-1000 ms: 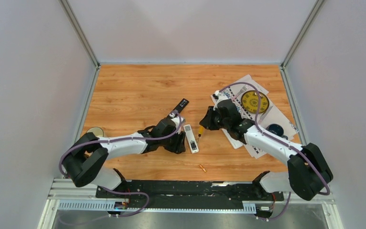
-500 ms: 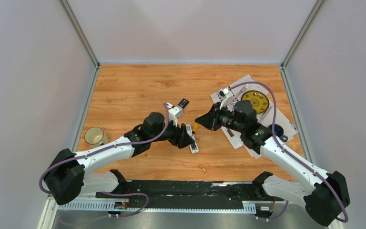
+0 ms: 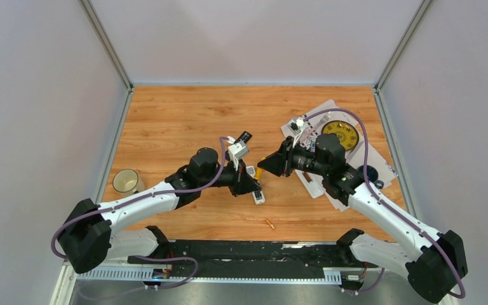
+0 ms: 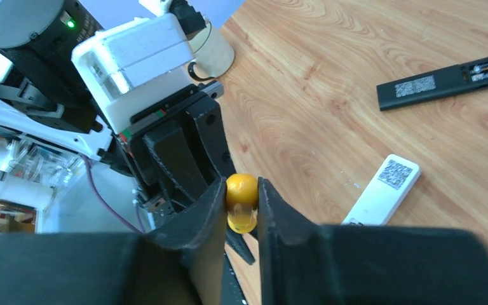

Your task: Unload the batteries from the remote control

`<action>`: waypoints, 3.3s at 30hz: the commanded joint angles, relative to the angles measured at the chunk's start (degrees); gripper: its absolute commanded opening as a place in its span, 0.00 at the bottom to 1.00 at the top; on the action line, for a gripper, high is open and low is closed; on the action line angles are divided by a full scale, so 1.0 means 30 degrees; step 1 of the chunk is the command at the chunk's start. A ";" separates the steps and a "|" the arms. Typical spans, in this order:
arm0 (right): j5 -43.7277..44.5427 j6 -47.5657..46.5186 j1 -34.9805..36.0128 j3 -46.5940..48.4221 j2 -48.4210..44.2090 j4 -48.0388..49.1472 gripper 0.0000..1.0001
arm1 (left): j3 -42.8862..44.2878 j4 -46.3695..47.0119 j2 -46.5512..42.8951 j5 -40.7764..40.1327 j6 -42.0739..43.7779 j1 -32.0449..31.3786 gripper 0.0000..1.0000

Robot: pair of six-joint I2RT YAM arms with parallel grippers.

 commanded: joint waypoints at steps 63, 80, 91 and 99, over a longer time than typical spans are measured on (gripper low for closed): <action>-0.4117 0.2739 0.1970 0.4195 0.4244 0.3831 0.25 | 0.0836 -0.5692 -0.6856 -0.2718 0.3298 0.0098 0.00; -0.1893 0.1011 0.1941 0.3697 0.3659 0.2133 0.00 | 0.0281 -0.6512 -0.8494 -0.4794 0.2449 0.0127 0.71; 0.2350 0.1301 0.0683 0.1090 0.1493 0.1754 0.00 | -0.2268 -0.6513 -1.0401 -0.8635 0.1483 0.0098 0.76; 0.5226 0.2707 -0.0431 -0.1339 0.0991 0.2772 0.00 | -0.2882 -0.5960 -0.8237 -0.9454 0.0780 0.0098 0.74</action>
